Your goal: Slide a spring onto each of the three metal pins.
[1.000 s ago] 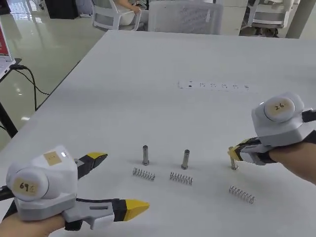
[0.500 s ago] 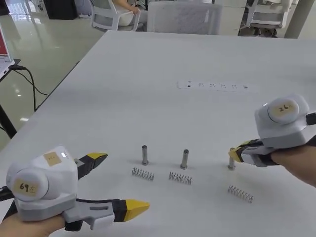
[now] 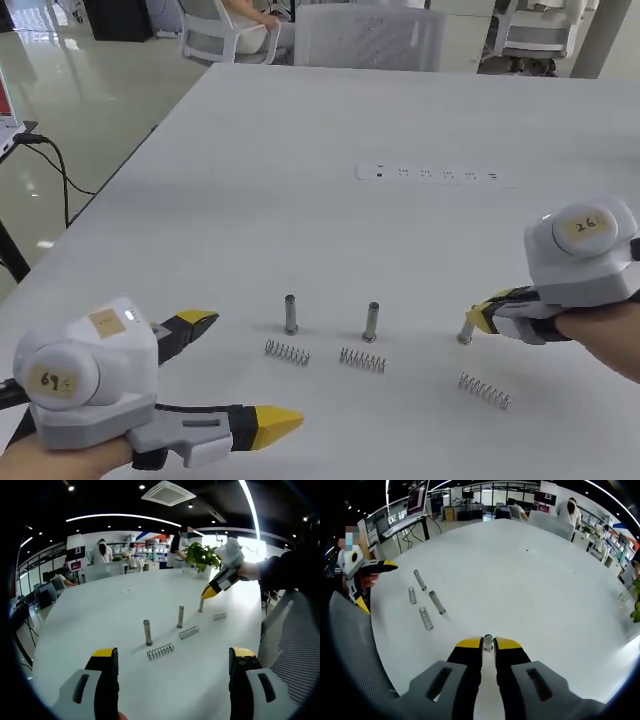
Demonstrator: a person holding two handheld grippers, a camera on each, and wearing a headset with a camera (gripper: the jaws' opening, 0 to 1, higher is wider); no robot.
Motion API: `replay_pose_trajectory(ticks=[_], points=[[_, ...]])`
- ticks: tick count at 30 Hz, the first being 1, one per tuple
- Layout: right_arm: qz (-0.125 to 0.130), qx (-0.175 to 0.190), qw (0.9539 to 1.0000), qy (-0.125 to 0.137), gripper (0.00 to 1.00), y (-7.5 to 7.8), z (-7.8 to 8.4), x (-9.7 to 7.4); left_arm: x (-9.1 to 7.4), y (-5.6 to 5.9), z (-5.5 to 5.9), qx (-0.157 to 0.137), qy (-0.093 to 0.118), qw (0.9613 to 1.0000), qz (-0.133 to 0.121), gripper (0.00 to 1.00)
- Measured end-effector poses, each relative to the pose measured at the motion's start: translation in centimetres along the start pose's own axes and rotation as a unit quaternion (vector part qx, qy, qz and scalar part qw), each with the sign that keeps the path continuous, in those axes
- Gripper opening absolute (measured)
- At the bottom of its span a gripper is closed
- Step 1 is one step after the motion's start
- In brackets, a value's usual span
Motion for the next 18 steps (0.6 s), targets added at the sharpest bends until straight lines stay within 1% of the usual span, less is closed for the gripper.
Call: replay_pose_trajectory(ticks=[15,18], points=[[-0.001,-0.010,1.0000,0.001,0.12,-0.11,-0.05,-0.18,-0.15,0.11,-0.06,0.000,0.002,1.0000,-0.001,0.90],[0.000,-0.011,0.9999,0.002,0.14,-0.01,0.01,-0.23,-0.15,0.08,-0.11,0.000,0.003,1.0000,-0.002,0.91]])
Point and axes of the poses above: the centre of the closed fingertips' face, and the gripper's own axes: x roughly forward along the fingers, y roughly to its right, z roughly out of its underside, the point moved 6 cm from there along -x, roughly backward along the fingers, and after that the axes turned 2 degrees about y, right-handed, at the moved point
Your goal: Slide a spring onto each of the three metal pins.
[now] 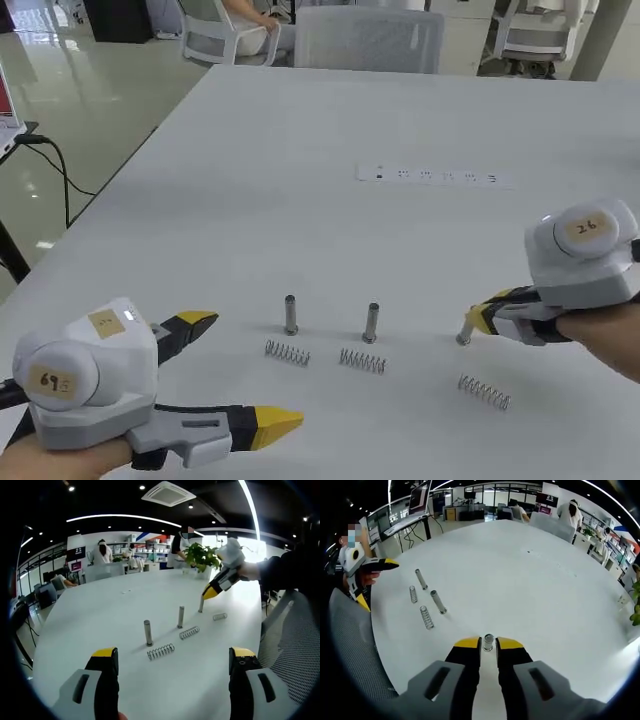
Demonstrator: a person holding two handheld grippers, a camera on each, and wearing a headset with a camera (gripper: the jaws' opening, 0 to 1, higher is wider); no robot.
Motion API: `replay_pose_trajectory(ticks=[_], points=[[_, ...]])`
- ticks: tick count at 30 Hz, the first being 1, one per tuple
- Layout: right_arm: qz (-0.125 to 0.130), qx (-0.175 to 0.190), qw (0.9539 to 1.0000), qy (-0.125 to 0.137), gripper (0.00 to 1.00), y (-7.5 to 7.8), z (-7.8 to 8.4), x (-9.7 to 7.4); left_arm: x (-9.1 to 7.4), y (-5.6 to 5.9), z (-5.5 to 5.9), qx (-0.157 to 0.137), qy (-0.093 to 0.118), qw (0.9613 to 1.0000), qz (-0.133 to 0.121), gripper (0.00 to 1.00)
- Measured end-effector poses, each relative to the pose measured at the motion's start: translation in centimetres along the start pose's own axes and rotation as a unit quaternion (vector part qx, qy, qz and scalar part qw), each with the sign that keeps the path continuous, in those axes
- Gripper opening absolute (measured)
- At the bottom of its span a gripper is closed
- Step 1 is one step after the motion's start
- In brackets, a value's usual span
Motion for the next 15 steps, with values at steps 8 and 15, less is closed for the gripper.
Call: replay_pose_trajectory(ticks=[8,15], points=[[-0.003,-0.006,0.9999,0.007,0.21,-0.1,0.2,-0.4,0.1,0.0,0.1,0.000,0.000,1.0000,0.002,0.91],[-0.013,-0.017,0.9997,0.009,0.23,-0.4,1.0,-1.2,0.0,0.0,0.0,0.000,0.001,1.0000,0.002,0.91]])
Point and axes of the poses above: the centre of the closed fingertips' face, and the gripper's own axes: x roughly forward along the fingers, y roughly to its right, z roughly out of its underside, the point moved 6 cm from there along -x, roughly backward along the fingers, and after that the axes turned 2 degrees about y, right-handed, at the moved point
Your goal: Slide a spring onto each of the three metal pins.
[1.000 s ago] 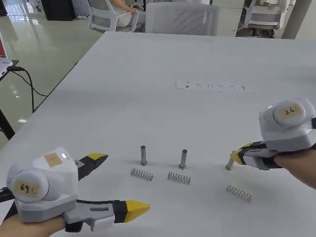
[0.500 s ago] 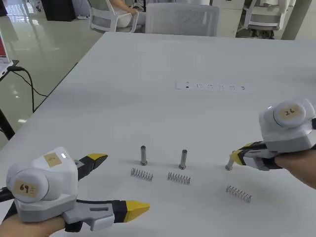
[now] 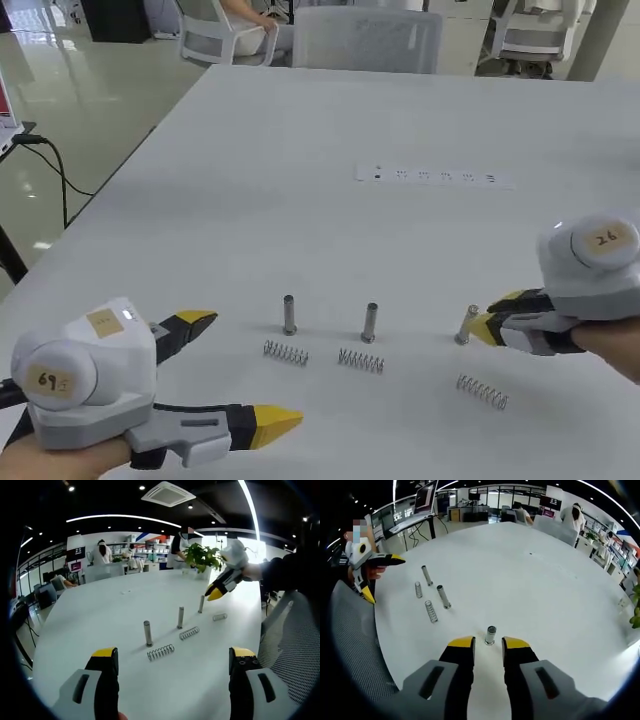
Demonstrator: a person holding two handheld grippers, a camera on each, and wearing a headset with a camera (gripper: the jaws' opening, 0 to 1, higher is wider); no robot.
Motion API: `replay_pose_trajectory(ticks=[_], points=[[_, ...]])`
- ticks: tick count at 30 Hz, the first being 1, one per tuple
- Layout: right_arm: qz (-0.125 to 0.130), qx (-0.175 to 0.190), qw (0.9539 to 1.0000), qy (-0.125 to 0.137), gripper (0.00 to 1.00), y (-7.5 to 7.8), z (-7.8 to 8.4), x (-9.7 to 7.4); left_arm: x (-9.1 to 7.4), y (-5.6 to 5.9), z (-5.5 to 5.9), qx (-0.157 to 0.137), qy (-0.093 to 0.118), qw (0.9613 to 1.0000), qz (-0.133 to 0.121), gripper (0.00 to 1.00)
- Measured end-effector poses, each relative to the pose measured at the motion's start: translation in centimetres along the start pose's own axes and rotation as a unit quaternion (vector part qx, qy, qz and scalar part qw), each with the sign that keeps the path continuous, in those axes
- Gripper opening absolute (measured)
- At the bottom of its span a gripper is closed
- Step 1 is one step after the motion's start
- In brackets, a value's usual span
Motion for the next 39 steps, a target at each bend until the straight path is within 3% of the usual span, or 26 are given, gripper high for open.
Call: replay_pose_trajectory(ticks=[5,16,39], points=[[-0.028,-0.011,0.9995,-0.006,0.24,-0.8,0.8,-0.5,0.1,0.0,0.1,0.000,0.000,1.0000,0.002,0.91],[-0.079,-0.037,0.9947,-0.054,0.25,-2.4,3.5,-0.7,0.1,0.1,0.3,-0.002,0.000,1.0000,0.004,0.90],[-0.100,-0.083,0.9857,-0.108,0.18,-2.6,5.9,0.0,0.2,0.1,0.2,-0.001,-0.001,1.0000,0.003,0.90]])
Point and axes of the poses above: the centre of the closed fingertips' face, and the gripper's own axes: x roughly forward along the fingers, y roughly to its right, z roughly out of its underside, the point moved 6 cm from there along -x, roughly backward along the fingers, and after that the axes turned 2 degrees about y, right-handed, at the moved point
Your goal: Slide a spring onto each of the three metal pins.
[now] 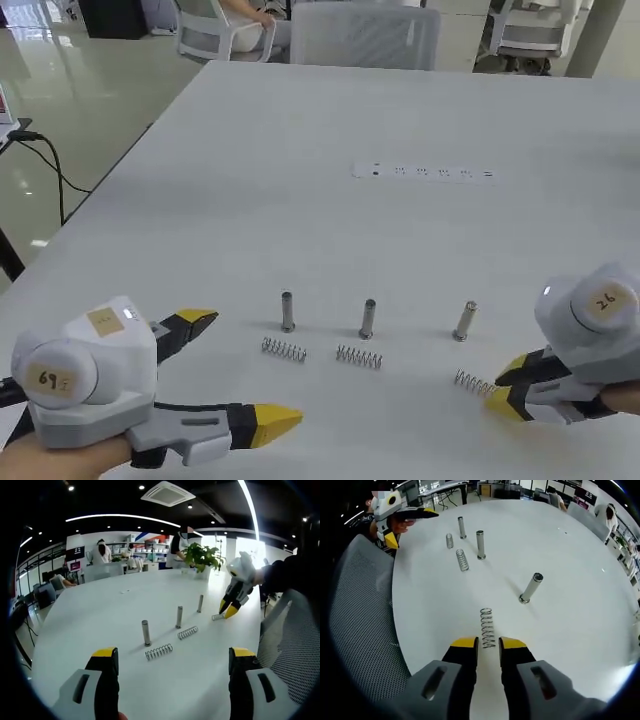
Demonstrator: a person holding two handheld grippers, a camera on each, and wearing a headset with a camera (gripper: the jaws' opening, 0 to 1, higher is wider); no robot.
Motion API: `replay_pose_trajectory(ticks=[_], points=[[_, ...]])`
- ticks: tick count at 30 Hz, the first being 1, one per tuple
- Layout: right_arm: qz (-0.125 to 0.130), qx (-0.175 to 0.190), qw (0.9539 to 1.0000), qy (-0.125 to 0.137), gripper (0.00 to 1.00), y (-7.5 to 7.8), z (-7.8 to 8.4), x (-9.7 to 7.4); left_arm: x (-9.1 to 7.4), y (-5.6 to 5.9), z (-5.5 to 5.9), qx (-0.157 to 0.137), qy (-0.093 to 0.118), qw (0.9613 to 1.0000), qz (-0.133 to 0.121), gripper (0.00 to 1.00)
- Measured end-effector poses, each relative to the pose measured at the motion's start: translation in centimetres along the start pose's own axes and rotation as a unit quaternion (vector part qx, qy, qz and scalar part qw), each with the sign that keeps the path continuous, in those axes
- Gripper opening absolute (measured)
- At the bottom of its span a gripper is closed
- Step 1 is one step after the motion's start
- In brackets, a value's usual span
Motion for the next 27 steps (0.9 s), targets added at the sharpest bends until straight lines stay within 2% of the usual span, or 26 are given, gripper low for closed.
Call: replay_pose_trajectory(ticks=[10,18,27], points=[[-0.001,-0.005,1.0000,-0.007,0.16,0.00,0.39,0.24,0.06,0.10,-0.01,0.000,0.000,1.0000,0.001,0.90],[-0.001,-0.029,0.9995,-0.014,0.13,-0.28,0.25,0.32,0.10,0.17,-0.02,0.000,0.000,1.0000,0.002,0.90],[0.005,-0.020,0.9997,-0.010,0.13,-0.18,-0.06,0.02,0.00,0.20,-0.06,0.000,0.001,1.0000,0.005,0.87]])
Point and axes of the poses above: the centre of the closed fingertips' face, and the gripper's own axes: x roughly forward along the fingers, y roughly to its right, z roughly out of its underside, the point moved 6 cm from there along -x, roughly backward along the fingers, and after that the axes turned 2 degrees about y, right-handed, at the moved point
